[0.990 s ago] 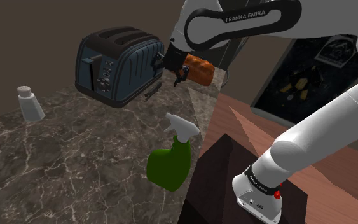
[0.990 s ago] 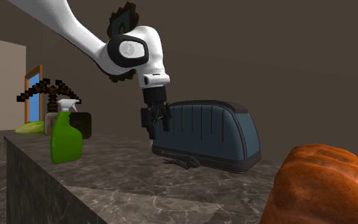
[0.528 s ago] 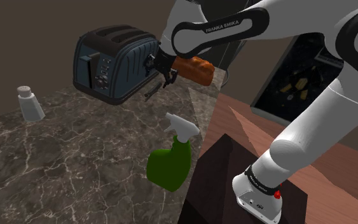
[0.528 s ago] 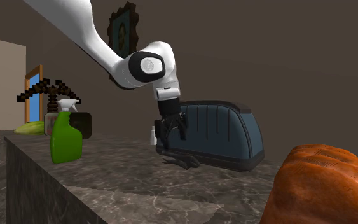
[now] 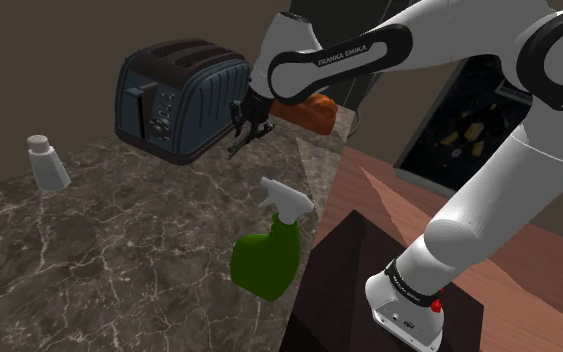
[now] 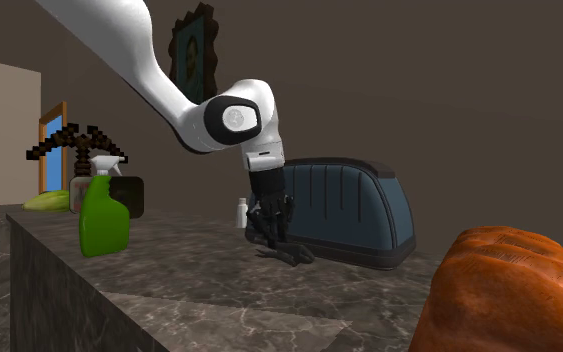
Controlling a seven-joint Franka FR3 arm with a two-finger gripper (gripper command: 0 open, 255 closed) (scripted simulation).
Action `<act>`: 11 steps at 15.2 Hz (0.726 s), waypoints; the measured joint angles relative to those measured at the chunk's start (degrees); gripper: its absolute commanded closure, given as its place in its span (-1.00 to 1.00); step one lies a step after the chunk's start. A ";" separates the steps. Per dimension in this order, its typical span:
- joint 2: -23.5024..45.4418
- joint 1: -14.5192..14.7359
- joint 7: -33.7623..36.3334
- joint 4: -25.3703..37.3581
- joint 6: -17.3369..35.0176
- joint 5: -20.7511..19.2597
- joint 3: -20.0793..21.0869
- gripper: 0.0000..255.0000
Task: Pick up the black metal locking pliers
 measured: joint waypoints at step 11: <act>-0.58 0.02 -0.15 0.88 -1.37 0.36 0.08 1.00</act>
